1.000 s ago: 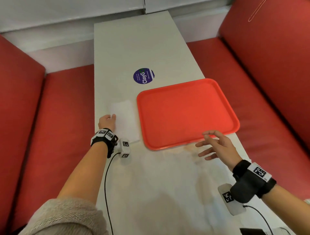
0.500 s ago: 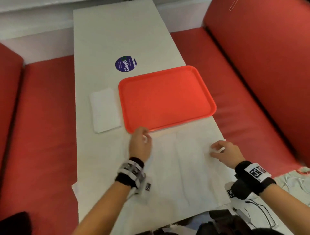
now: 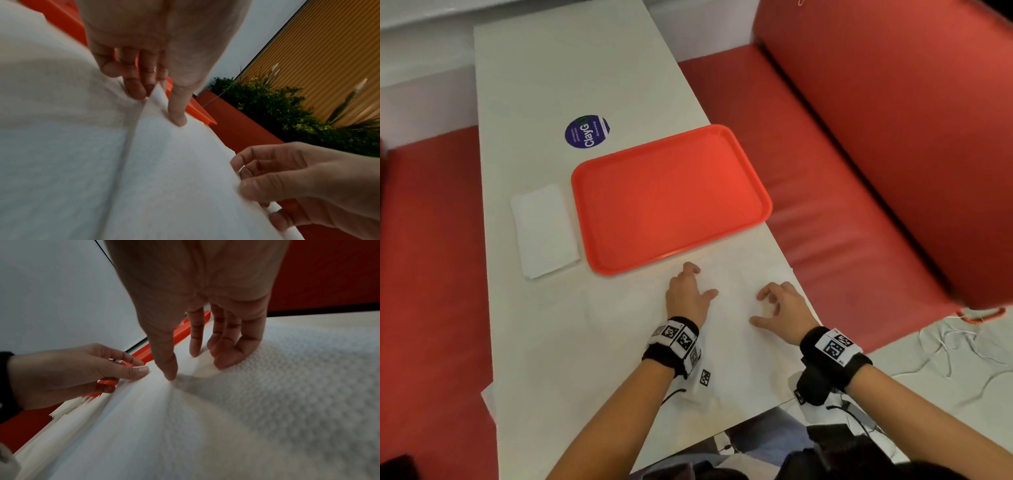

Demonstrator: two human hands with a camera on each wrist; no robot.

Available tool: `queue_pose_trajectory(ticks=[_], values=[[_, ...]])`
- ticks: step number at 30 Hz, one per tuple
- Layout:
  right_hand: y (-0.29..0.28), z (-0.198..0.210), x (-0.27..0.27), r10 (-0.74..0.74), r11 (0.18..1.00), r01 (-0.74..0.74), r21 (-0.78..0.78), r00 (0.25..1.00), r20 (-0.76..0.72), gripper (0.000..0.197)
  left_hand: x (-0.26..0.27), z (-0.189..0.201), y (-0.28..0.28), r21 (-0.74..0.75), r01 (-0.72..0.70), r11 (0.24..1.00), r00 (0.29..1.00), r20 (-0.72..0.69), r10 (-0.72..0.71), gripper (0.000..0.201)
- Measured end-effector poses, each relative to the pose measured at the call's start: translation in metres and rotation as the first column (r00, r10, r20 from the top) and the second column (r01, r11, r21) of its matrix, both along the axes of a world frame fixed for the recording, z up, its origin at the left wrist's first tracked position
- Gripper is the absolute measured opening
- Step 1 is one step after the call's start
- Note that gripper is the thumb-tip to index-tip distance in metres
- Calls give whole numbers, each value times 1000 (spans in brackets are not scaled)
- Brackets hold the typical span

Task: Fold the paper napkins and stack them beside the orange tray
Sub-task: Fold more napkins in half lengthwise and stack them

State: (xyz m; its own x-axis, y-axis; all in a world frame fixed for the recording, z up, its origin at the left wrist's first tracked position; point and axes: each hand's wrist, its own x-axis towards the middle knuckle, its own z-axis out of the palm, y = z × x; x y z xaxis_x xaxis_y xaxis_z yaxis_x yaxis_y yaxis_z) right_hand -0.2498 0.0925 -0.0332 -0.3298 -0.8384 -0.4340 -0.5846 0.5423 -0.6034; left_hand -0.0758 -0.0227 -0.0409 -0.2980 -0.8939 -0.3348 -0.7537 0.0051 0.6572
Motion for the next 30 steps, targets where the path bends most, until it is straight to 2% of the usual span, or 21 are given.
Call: queue_pose_trajectory(ticks=[5, 7, 11, 13, 15, 18, 20, 22, 23, 24, 25, 27, 30], values=[[-2, 11, -4, 29, 999, -29, 12, 999, 39, 36, 5, 18, 11, -13, -19, 1000, 992, -122, 17, 16], [-6, 28, -1, 106, 994, -106, -17, 994, 31, 37, 6, 31, 14, 18, -32, 999, 981, -193, 35, 17], [-25, 82, 25, 321, 945, -314, -95, 944, 76, 54, 6, 75, 16, 0, -11, 1000, 956, -292, 11, 24], [-39, 102, 41, 362, 926, -345, -153, 927, 99, 55, 9, 102, 12, 22, -2, 1000, 915, -403, 11, 30], [-53, 115, 54, 362, 915, -322, -243, 921, 144, 36, 19, 123, 7, 102, -37, 994, 814, -574, 89, 33], [-68, 134, 67, 377, 884, -293, -364, 908, 185, 5, 46, 132, -1, 236, -255, 938, 625, -700, 346, 45], [-72, 155, 71, 369, 887, -191, -419, 840, 398, 17, 69, 123, -1, 292, -363, 885, 544, -704, 456, 59], [-77, 172, 70, 288, 917, -1, -399, 695, 659, 22, 87, 114, 4, 335, -313, 889, 602, -654, 459, 85], [-80, 176, 68, 240, 927, 80, -366, 623, 744, 25, 94, 110, 7, 371, -247, 895, 642, -630, 438, 90], [-85, 175, 65, 215, 929, 117, -352, 605, 766, 26, 99, 108, 10, 404, -179, 897, 655, -632, 415, 84], [-89, 174, 63, 191, 930, 130, -343, 627, 756, 27, 102, 110, 12, 442, -143, 885, 637, -643, 424, 71], [-96, 165, 58, 155, 935, 108, -338, 731, 665, 30, 106, 120, 15, 529, -139, 837, 560, -655, 507, 55], [-98, 148, 54, 113, 949, 85, -305, 809, 576, 31, 115, 125, 14, 522, -173, 835, 517, -674, 528, 33]])
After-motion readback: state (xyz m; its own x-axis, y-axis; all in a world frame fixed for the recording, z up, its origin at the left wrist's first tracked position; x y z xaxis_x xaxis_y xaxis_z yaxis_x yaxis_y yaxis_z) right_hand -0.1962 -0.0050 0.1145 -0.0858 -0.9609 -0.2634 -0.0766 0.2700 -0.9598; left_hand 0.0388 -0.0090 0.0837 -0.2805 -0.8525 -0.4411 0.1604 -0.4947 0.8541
